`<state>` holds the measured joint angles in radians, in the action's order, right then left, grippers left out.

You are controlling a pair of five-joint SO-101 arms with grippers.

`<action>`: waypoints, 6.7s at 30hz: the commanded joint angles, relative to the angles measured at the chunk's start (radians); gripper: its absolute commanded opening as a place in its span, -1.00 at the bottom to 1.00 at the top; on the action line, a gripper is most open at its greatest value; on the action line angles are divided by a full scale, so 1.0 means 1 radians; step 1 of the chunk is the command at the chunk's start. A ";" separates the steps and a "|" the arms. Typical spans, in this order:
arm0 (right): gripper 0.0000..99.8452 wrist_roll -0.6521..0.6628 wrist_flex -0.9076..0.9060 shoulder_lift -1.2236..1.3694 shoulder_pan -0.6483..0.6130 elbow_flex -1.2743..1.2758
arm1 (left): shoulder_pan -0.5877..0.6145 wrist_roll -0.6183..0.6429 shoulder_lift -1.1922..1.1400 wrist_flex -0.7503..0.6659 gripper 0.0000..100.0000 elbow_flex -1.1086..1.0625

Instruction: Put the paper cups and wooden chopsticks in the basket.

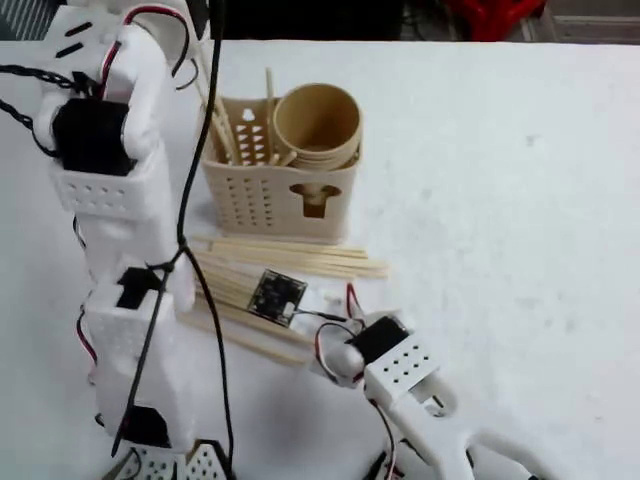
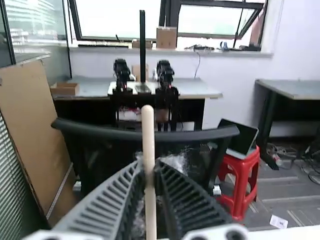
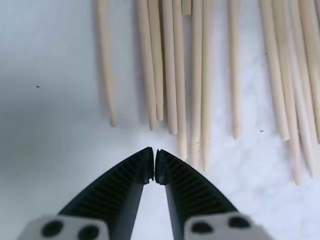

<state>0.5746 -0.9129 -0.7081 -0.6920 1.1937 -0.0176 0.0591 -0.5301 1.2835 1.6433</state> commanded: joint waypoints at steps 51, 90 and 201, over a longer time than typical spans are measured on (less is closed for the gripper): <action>-0.74 -0.072 -0.030 0.328 -0.173 -0.523 | 0.955 -0.198 -0.848 0.365 -0.84 0.017; -0.74 -0.143 0.025 0.645 -0.090 -0.621 | 0.885 -0.215 0.035 0.509 -0.85 -0.075; -0.97 -0.149 0.053 0.208 -0.054 -0.397 | 0.702 -0.400 1.690 -0.539 -0.85 -3.109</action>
<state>0.4473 -0.8562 -0.3828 -0.7549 0.7963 0.6958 -0.3337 1.1485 0.7695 -1.4684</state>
